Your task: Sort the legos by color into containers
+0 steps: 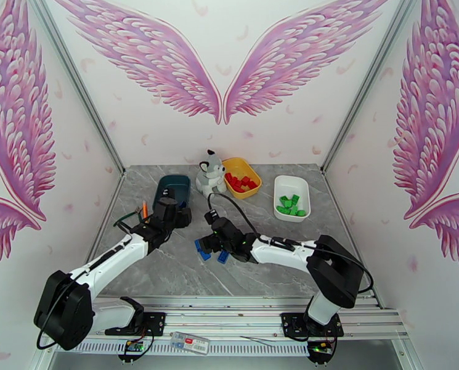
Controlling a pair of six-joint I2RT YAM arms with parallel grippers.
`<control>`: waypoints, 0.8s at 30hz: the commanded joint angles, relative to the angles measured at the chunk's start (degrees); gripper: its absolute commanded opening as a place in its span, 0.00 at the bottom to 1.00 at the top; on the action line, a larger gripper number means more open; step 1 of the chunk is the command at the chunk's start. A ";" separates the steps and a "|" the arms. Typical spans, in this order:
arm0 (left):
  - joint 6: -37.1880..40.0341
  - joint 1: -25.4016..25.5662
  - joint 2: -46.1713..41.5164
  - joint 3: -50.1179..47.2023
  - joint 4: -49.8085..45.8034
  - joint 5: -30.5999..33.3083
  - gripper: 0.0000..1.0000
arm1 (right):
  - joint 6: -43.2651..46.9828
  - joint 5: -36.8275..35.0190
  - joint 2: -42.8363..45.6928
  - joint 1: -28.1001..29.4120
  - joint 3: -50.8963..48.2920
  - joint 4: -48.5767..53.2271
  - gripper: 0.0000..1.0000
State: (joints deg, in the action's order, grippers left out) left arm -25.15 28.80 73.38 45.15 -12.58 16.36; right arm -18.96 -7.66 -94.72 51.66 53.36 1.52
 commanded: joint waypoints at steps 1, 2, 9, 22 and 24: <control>-2.87 4.14 -1.56 -2.96 -1.44 2.67 0.83 | -1.95 -2.68 4.67 -1.03 -4.92 -2.80 0.90; -3.71 5.65 -1.27 -3.81 -1.28 3.17 0.83 | -2.25 -3.15 5.69 -1.12 -6.10 -3.07 0.91; -7.81 13.33 6.10 -4.77 0.78 6.01 0.85 | -3.12 -4.33 10.65 -1.16 -11.82 -4.57 0.94; -9.02 16.03 20.38 -0.38 0.49 9.08 0.83 | -3.80 -4.47 12.51 -1.24 -14.64 -5.55 0.95; -9.37 16.12 19.51 -1.35 0.56 9.20 0.80 | -3.96 -4.47 12.55 -1.24 -14.77 -5.59 0.95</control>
State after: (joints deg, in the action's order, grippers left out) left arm -33.50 44.64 93.65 43.75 -12.05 23.92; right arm -21.65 -11.05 -83.55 50.57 39.62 -2.92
